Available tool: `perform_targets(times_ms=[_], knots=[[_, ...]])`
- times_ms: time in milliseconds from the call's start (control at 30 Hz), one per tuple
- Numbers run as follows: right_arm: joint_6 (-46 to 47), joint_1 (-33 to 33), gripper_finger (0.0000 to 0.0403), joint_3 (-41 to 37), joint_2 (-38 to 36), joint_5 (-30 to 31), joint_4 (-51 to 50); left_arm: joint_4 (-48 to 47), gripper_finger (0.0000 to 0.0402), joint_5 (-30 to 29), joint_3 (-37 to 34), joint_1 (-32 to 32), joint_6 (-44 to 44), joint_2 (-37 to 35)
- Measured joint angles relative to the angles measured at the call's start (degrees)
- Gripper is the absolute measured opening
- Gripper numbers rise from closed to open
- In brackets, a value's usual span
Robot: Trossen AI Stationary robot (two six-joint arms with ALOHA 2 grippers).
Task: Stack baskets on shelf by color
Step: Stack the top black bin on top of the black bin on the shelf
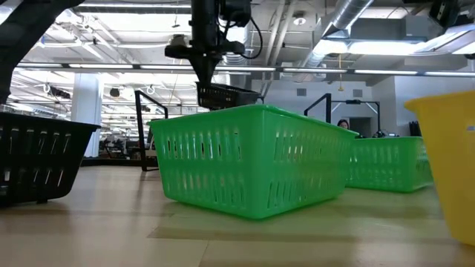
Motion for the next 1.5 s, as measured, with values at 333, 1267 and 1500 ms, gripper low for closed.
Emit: perform_targets(times_ms=[333, 1267, 1500], knots=[[-1.31, 0.02, 0.0008, 0.0, 0.0, -0.04, -2.67, 2.41, 0.0, 3.18, -4.1, 0.4, -10.88, -0.09], [-2.86, 0.02, 0.0008, 0.02, 0.0, -0.66, -2.82, 7.28, 0.0, 5.62, -10.25, 1.34, -11.28, 0.63], [-4.33, 0.02, 0.0008, 0.02, 0.0, -0.7, -2.77, 7.26, 0.0, 5.56, -10.25, 1.31, -11.34, 0.63]])
